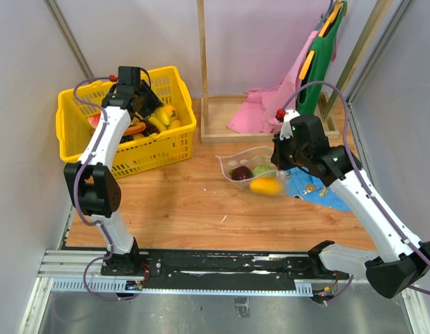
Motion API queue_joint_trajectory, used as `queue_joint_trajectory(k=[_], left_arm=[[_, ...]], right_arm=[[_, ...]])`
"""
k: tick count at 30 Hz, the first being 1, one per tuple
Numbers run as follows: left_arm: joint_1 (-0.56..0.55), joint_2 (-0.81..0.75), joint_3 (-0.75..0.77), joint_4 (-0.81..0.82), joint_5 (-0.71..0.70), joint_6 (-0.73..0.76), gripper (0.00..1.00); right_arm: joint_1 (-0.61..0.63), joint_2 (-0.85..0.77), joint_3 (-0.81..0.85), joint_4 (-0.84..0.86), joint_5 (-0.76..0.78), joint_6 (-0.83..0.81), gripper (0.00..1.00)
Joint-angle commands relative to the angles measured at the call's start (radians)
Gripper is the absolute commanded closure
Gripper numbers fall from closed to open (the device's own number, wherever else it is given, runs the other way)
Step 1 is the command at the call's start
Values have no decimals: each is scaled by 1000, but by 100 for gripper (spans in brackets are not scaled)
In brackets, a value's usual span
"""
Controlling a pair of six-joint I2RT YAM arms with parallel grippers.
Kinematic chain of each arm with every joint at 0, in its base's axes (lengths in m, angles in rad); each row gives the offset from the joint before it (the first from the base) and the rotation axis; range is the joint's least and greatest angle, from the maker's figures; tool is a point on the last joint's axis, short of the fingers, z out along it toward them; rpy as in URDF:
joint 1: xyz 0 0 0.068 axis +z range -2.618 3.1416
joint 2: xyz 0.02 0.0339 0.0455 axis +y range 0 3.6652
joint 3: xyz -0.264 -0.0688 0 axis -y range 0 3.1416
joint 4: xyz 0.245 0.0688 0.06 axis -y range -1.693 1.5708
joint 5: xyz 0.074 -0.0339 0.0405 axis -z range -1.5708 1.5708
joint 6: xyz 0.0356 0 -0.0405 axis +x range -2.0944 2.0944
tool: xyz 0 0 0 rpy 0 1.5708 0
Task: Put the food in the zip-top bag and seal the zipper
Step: Pick up the fake fruit from the bin, then place the fake fruit in the zipper food storage bag.
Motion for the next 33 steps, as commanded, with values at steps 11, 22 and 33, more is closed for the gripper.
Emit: queue_joint_trajectory(k=[11,22,33], left_arm=[[-36,-350,-173,191,257,185,100],[-246,-485,-239,264,430,502,100],[-413,-515,-279,240,642,803,98]], right_arm=[[-21,-24,-17,38,-38,36,99],[-21,-15,-14,43,-45,42,99],[-21,-6,-10,47,-55,42,99]])
